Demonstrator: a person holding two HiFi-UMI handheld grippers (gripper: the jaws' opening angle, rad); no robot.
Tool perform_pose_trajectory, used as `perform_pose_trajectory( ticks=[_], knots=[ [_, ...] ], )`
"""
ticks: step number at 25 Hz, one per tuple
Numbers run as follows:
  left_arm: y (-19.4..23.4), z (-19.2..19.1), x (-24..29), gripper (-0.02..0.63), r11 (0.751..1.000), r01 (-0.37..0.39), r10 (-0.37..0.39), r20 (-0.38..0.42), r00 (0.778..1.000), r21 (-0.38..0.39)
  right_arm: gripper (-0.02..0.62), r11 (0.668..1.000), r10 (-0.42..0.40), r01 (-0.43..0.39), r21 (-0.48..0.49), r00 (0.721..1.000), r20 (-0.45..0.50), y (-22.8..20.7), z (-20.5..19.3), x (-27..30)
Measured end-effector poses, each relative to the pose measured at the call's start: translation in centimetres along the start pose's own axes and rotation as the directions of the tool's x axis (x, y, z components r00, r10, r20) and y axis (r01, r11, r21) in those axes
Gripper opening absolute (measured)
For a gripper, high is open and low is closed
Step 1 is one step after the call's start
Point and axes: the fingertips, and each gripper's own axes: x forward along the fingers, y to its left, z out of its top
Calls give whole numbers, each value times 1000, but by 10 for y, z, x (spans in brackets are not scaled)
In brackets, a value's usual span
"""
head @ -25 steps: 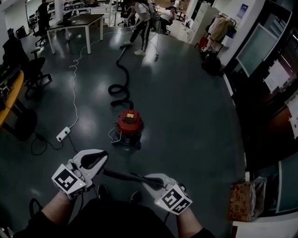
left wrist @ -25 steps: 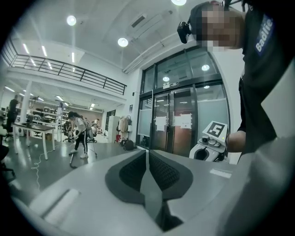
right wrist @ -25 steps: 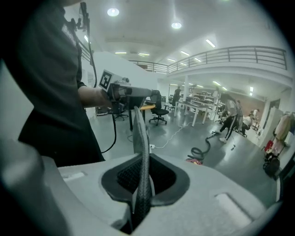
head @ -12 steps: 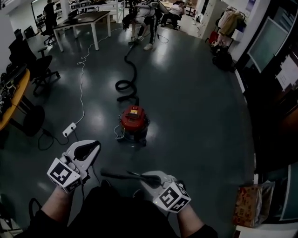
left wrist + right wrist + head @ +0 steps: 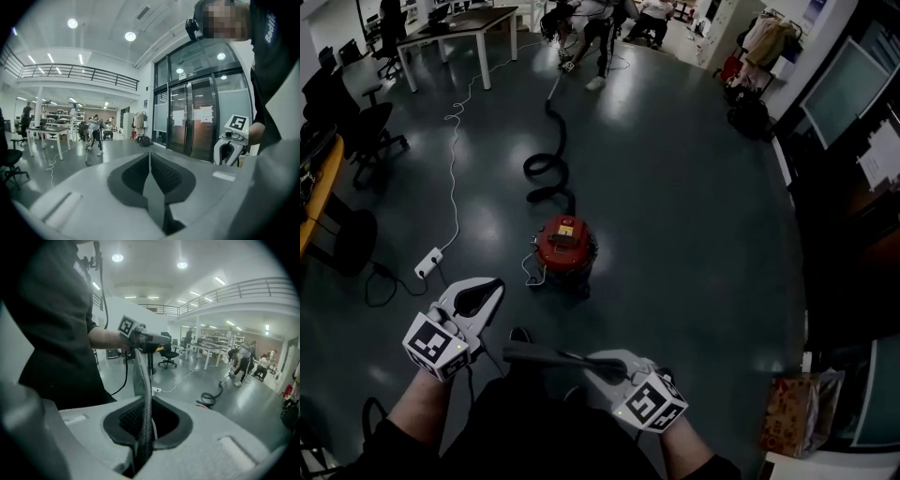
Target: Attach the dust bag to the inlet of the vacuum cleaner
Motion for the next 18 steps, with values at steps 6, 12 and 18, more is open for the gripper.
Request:
perform_pose_trajectory(
  ticks=[6,12,18],
  knots=[
    [80,-34,47,14,998,63,-63,-1,998,27,25,997,-58,57,43,998,23,-43,23,37],
    [135,-60,96,14,984,167,-164,-41,986,68,25,993,-113,114,40,993,-22,-85,36,73],
    [162,-98,133,11,983,170,-165,-71,984,65,25,993,-106,109,46,993,-52,-113,17,102]
  ],
)
